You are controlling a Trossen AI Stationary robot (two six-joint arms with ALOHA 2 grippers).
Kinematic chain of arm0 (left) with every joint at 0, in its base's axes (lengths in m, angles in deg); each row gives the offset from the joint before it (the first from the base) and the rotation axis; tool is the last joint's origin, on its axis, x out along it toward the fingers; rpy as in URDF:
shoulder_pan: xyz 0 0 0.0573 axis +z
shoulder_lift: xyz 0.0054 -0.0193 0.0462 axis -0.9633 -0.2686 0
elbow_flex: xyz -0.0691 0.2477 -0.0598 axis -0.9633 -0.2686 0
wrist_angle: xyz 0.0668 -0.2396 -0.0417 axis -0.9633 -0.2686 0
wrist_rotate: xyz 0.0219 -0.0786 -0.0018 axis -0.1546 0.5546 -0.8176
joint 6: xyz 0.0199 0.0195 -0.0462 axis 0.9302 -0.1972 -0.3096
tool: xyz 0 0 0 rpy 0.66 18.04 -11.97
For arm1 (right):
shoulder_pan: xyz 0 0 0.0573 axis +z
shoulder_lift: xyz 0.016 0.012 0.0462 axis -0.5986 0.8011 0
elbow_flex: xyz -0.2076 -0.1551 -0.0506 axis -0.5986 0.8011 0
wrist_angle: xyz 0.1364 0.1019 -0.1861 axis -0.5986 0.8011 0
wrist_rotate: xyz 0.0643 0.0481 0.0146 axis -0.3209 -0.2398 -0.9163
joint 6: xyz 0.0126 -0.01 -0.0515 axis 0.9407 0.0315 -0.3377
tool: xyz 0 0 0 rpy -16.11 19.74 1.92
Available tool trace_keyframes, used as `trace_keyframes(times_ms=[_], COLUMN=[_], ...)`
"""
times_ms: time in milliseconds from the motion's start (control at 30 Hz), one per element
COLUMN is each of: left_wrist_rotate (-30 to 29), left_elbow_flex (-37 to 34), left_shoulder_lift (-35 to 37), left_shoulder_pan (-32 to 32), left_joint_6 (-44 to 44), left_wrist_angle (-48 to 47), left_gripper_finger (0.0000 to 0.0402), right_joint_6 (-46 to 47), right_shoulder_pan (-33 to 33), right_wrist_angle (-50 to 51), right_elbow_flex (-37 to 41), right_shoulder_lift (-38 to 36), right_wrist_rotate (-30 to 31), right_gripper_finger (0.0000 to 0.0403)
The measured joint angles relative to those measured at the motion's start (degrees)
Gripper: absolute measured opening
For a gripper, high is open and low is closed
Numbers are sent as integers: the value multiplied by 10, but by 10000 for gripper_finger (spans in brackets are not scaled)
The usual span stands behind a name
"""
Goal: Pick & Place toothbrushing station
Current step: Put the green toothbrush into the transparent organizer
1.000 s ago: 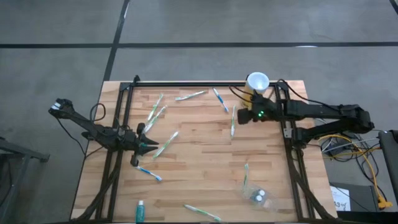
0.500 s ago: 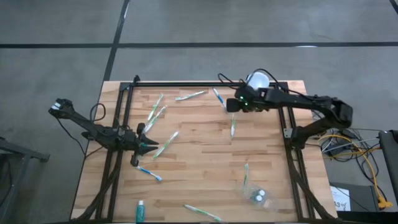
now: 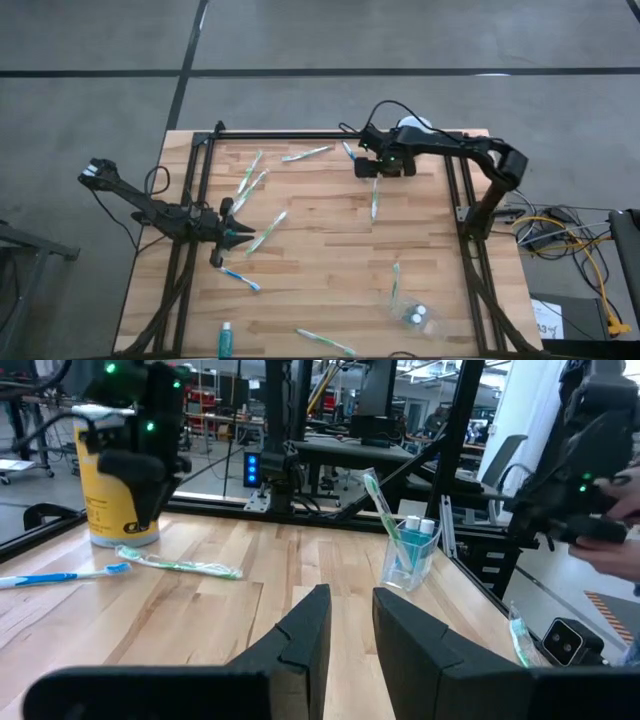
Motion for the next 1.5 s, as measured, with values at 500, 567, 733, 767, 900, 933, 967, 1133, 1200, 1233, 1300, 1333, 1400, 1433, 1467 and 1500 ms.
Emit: trace_keyframes(times_ms=[500,567,733,767,900,933,967,1133,1200,1233,1300,1333,1400,1433,1467,1500], left_wrist_rotate=[0,0,0,0,0,0,0,0,0,0,0,0,0,0,0,0], left_elbow_flex=[0,0,0,0,0,0,0,0,0,0,0,0,0,0,0,0], left_shoulder_lift=[0,0,0,0,0,0,0,0,0,0,0,0,0,0,0,0], left_shoulder_pan=[0,0,0,0,0,0,0,0,0,0,0,0,0,0,0,0], left_joint_6=[0,0,0,0,0,0,0,0,0,0,0,0,0,0,0,0], left_wrist_angle=[0,0,0,0,0,0,0,0,0,0,0,0,0,0,0,0], left_gripper_finger=[83,83,83,83,83,83,83,83,83,83,83,83,83,83,83,83], right_joint_6=[-2,2,7,8,9,9,9,15,15,15,15,14,13,12,11,9], right_shoulder_pan=[-29,-32,-40,-40,-40,-40,-40,-40,-40,-40,-40,-40,-40,-40,-40,-40], right_wrist_angle=[-64,-85,-117,-126,-151,-152,-152,-152,-151,-150,-149,-149,-147,-147,-147,-148], right_elbow_flex=[25,36,62,67,82,83,84,84,84,84,84,84,84,84,84,84], right_shoulder_lift=[40,41,52,54,55,55,55,54,54,54,54,54,54,54,54,54], right_wrist_rotate=[-12,-15,-31,-35,-46,-46,-46,-46,-46,-46,-45,-45,-45,-45,-45,-45], right_gripper_finger=[159,157,157,157,155,155,155,144,136,130,119,112,99,92,85,78])
